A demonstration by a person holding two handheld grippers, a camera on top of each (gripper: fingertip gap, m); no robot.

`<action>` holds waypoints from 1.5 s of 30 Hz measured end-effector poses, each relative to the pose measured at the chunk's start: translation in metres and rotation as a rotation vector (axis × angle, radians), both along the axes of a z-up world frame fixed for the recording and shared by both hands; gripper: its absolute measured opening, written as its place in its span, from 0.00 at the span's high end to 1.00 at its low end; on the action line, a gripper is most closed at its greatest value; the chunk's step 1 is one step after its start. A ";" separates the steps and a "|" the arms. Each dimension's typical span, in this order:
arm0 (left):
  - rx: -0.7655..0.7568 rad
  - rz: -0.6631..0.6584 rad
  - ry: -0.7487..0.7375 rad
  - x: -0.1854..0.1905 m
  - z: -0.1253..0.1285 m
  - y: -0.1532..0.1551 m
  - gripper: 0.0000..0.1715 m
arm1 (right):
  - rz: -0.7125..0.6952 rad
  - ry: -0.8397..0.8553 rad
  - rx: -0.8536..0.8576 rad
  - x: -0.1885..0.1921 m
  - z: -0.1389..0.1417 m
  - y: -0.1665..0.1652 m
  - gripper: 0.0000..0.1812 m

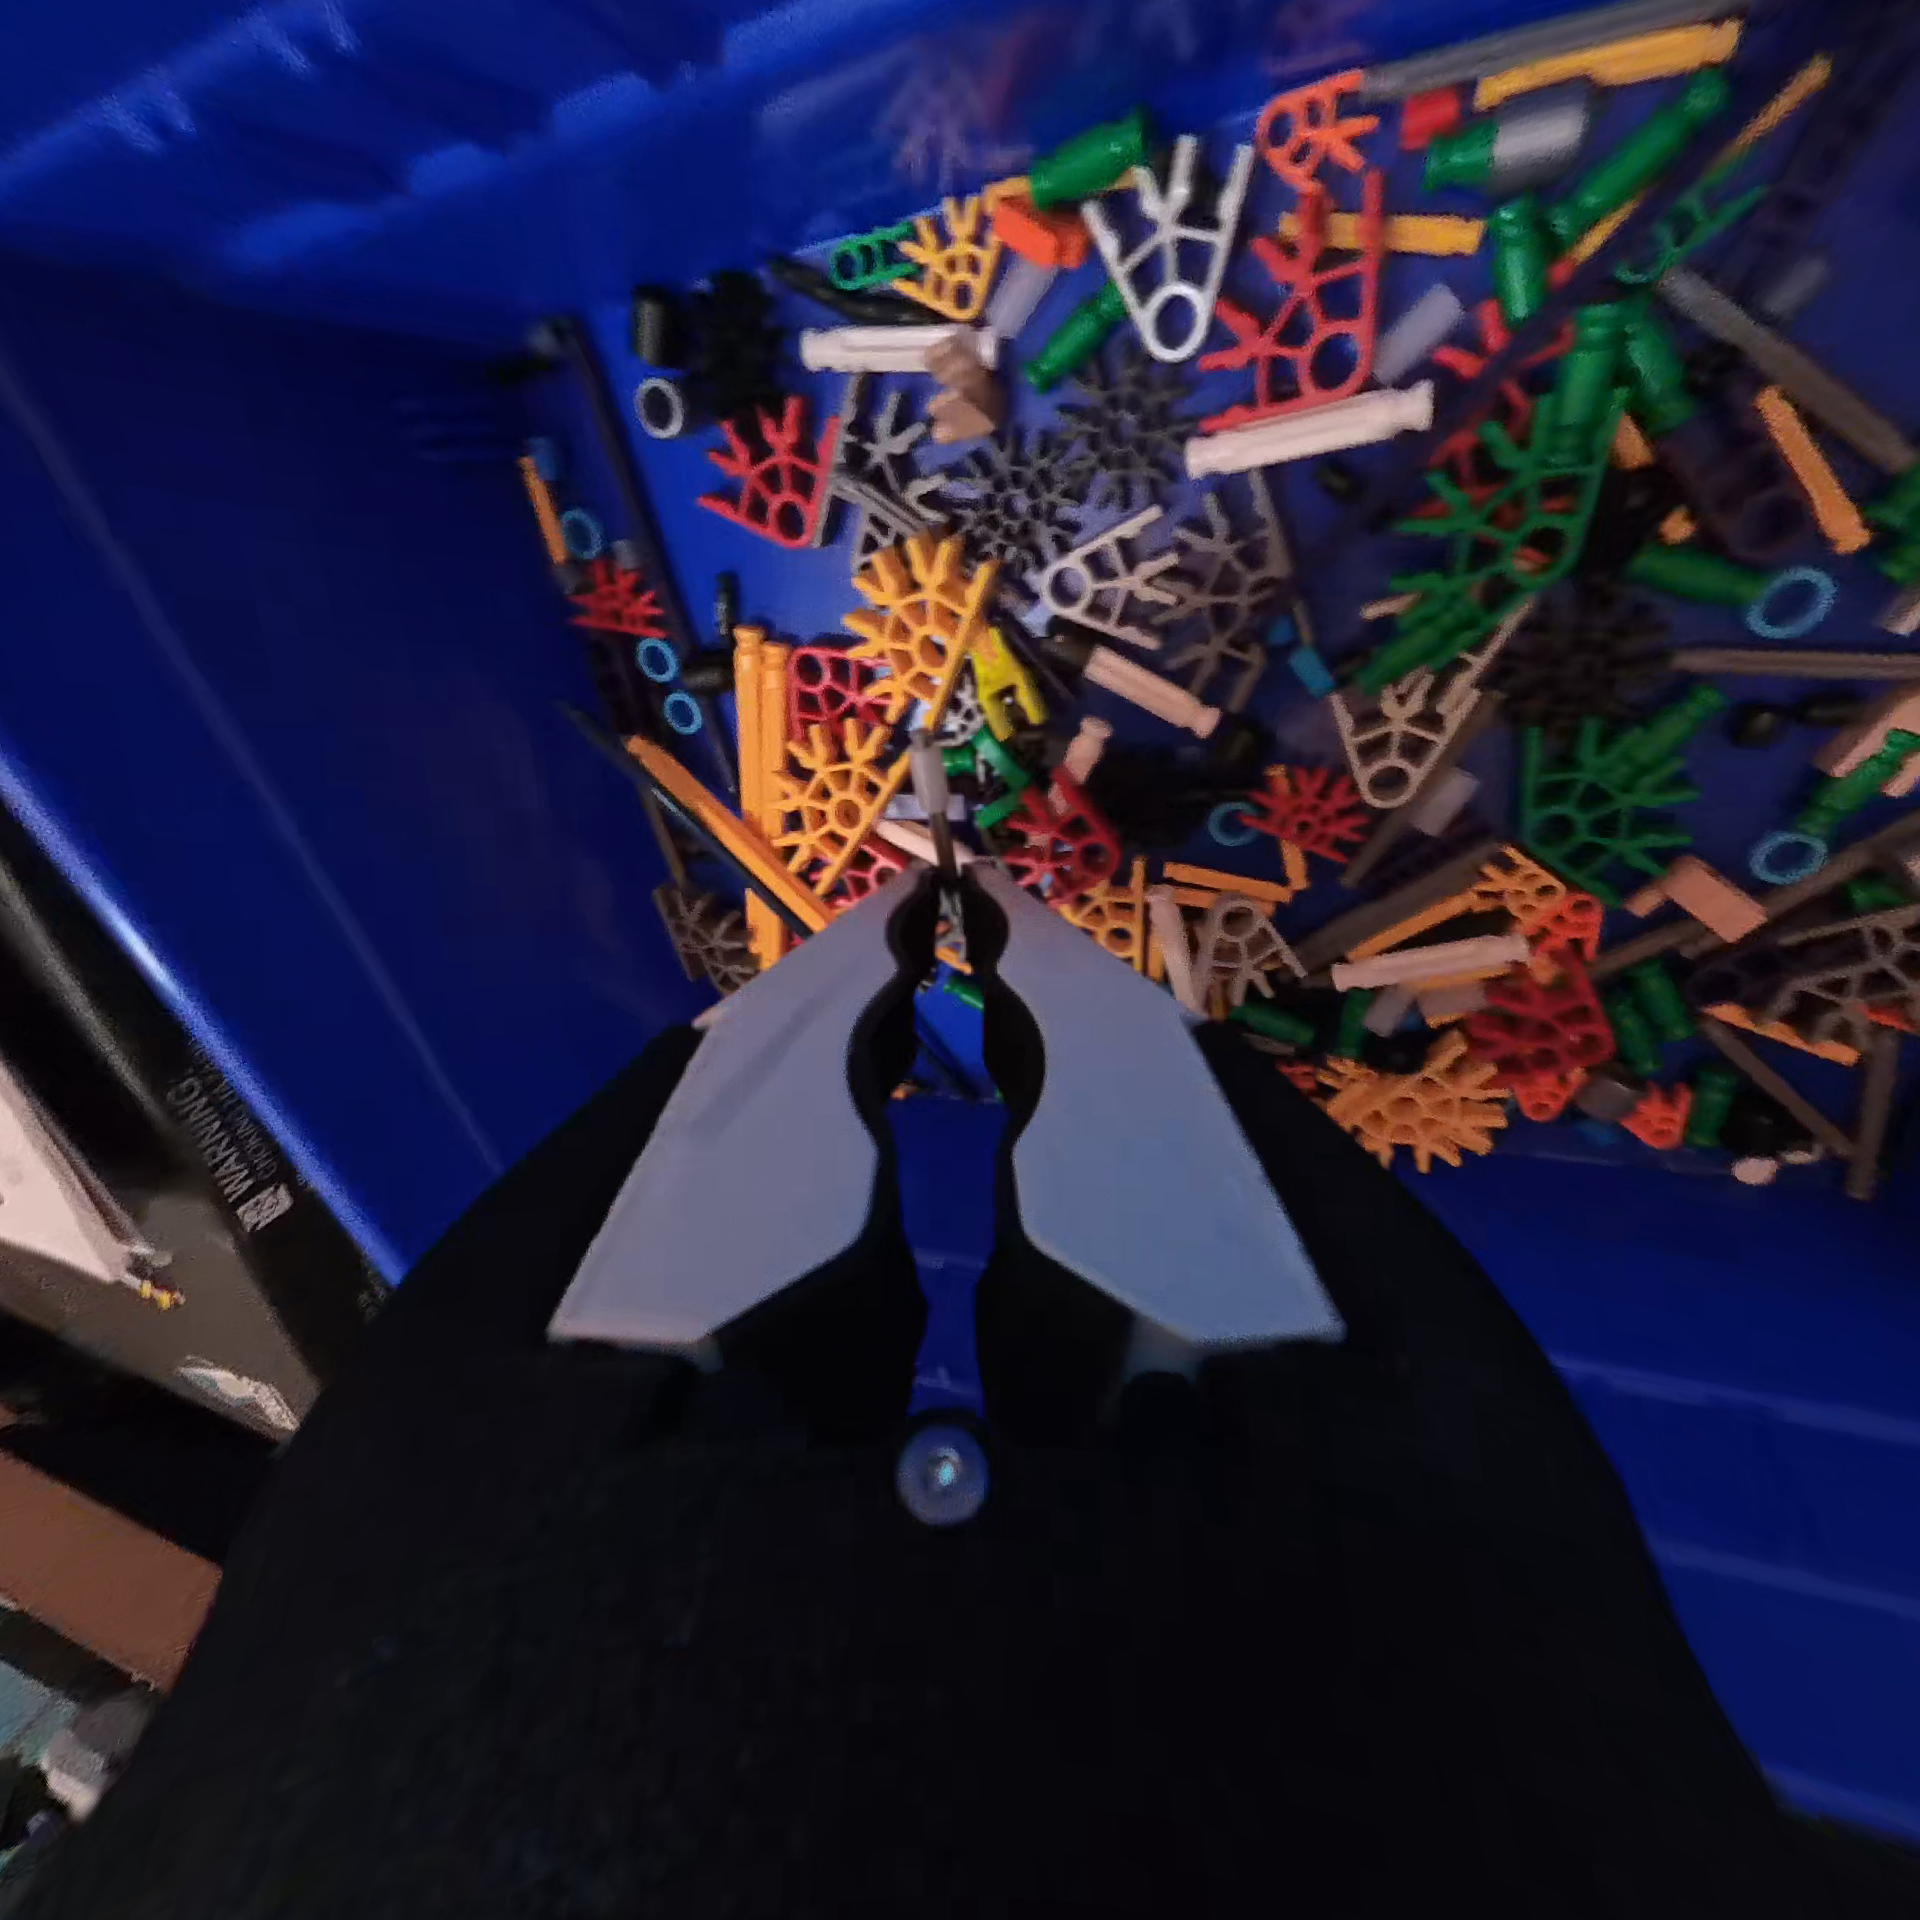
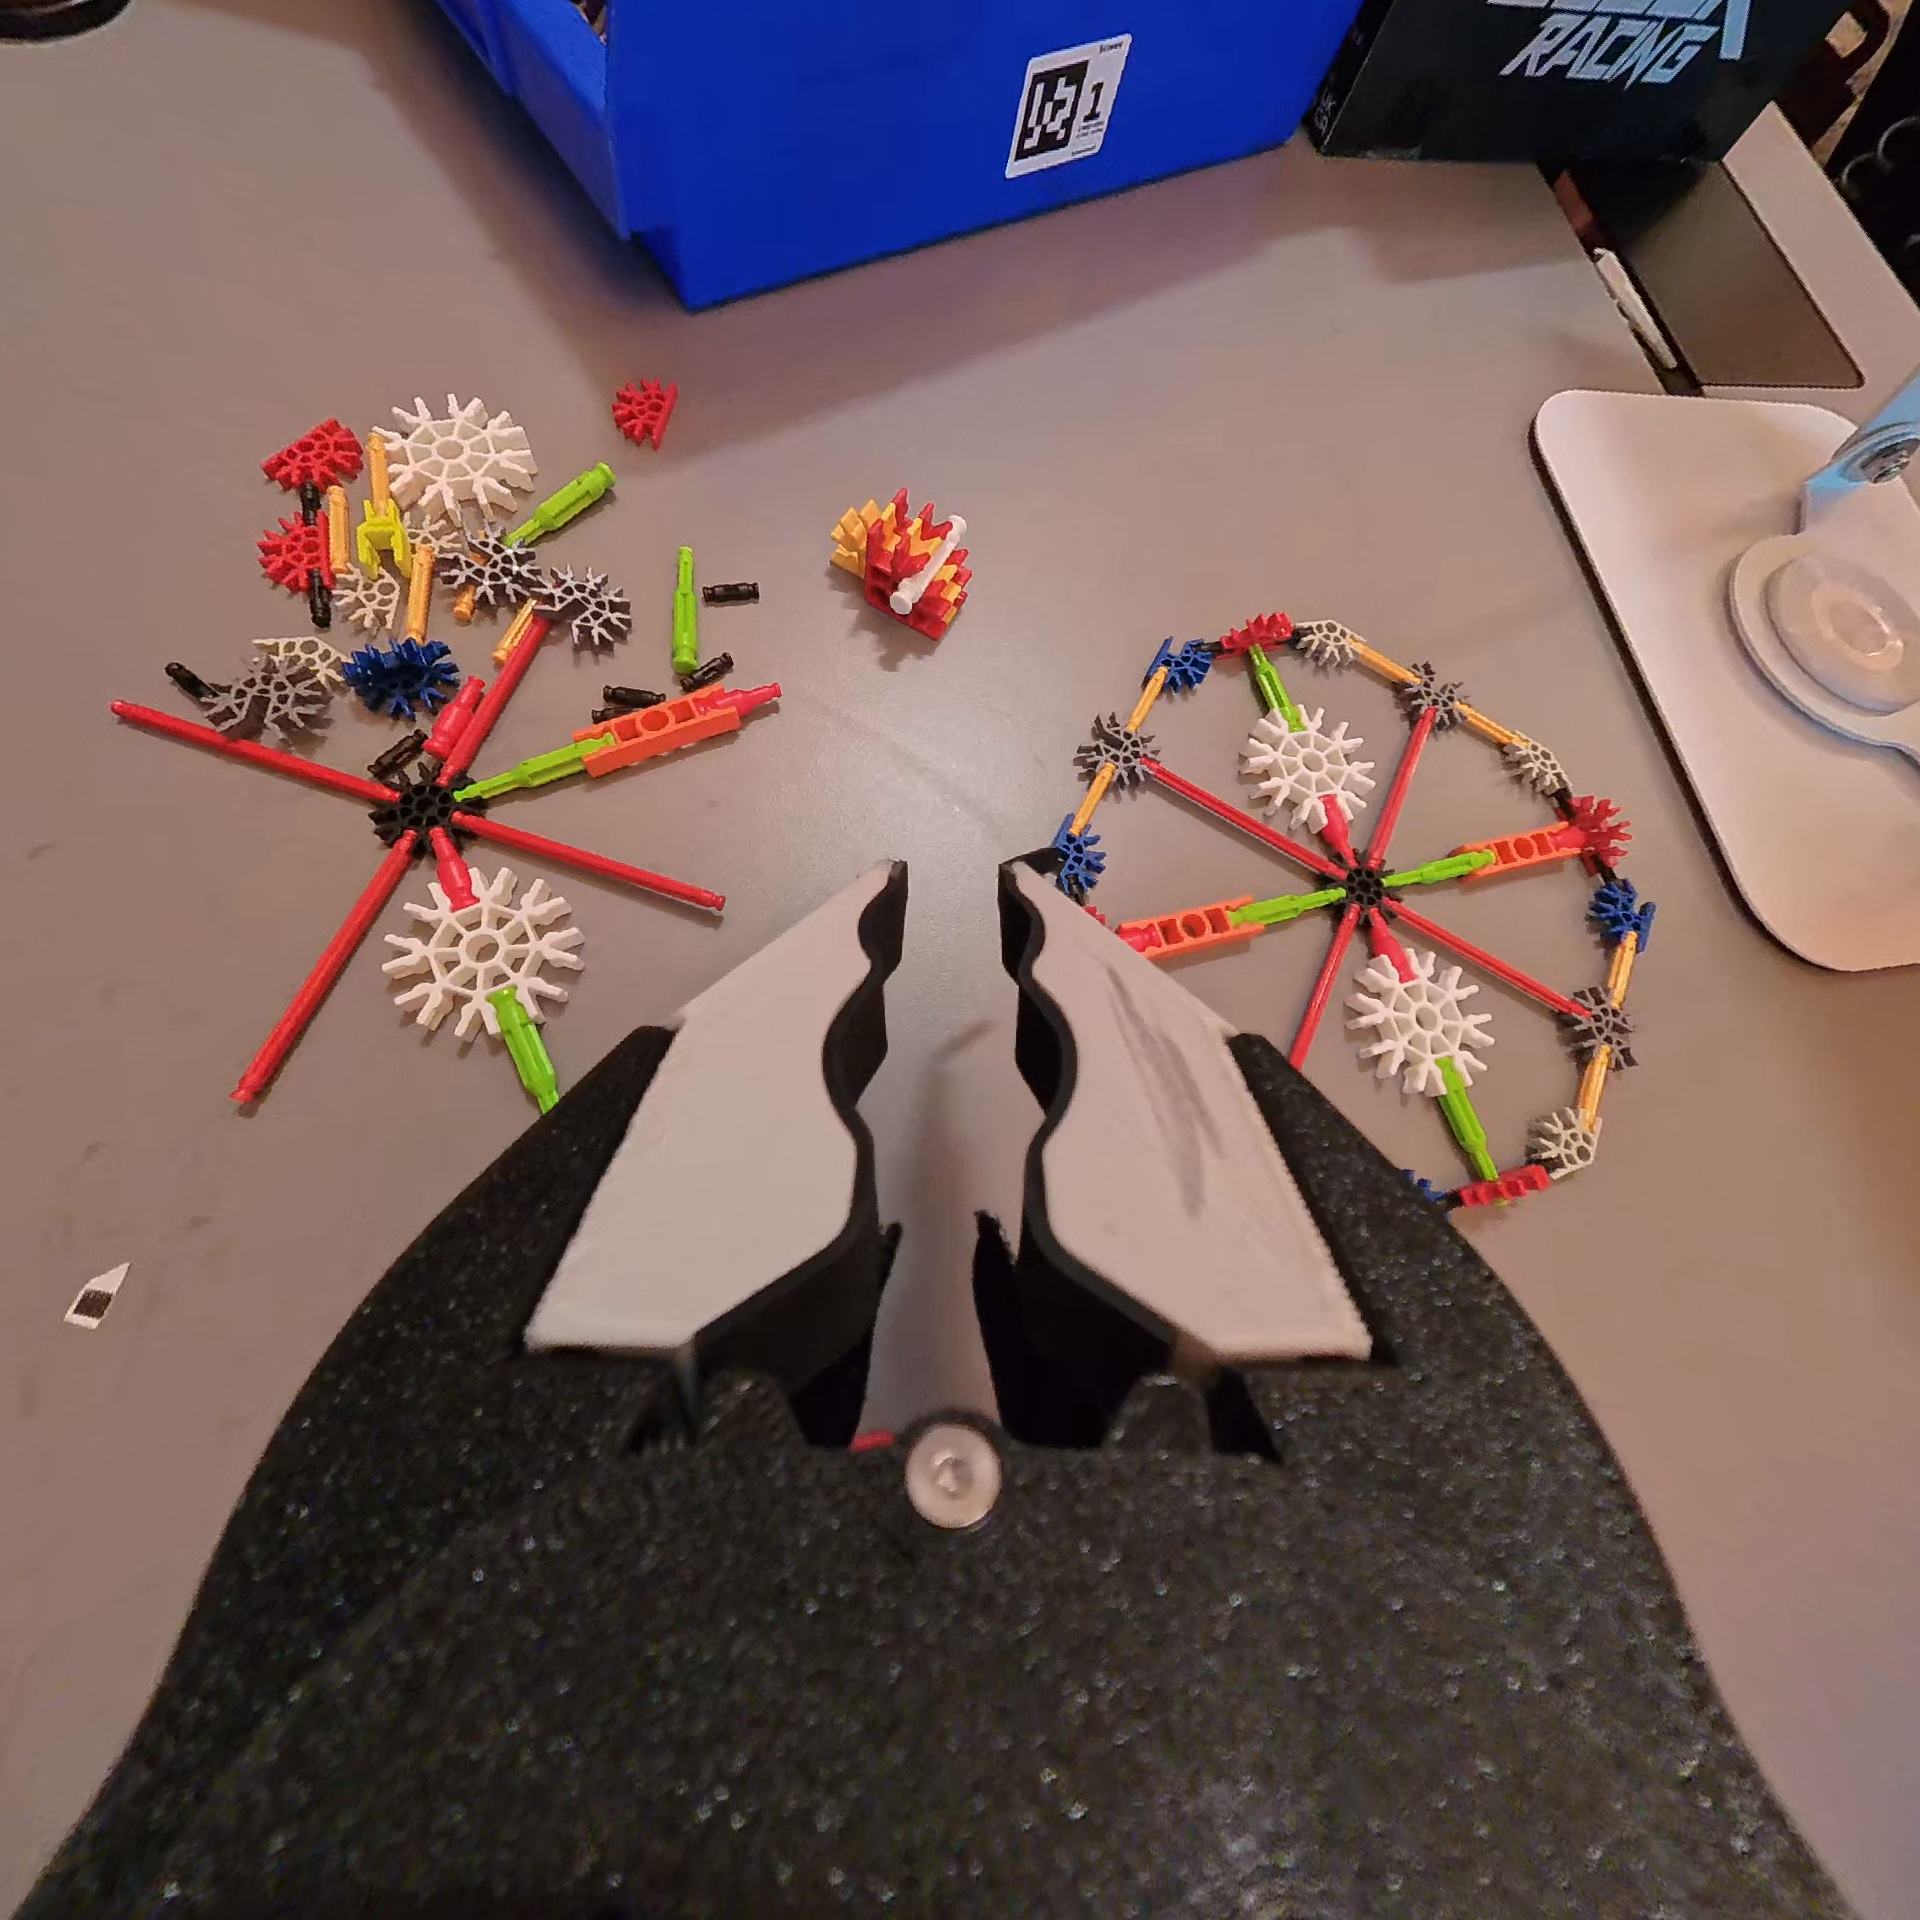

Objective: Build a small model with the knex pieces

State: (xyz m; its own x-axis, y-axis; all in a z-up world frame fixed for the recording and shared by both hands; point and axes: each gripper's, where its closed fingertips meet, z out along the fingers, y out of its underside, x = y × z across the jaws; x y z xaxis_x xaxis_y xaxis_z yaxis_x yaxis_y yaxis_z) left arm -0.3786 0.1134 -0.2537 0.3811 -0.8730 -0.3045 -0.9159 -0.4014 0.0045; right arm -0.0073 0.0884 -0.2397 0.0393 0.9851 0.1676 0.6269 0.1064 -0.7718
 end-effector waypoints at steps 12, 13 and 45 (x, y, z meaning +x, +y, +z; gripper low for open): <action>-0.158 -0.065 -0.040 0.024 -0.014 -0.042 0.86 | 0.006 -0.006 0.001 -0.001 -0.002 -0.002 0.91; -0.170 -0.070 -0.033 0.025 -0.018 -0.044 0.87 | 0.005 -0.006 0.001 -0.001 -0.002 -0.001 0.91; -0.115 -0.092 -0.077 0.038 -0.015 -0.043 0.96 | -0.021 0.018 0.005 0.004 0.005 0.006 0.91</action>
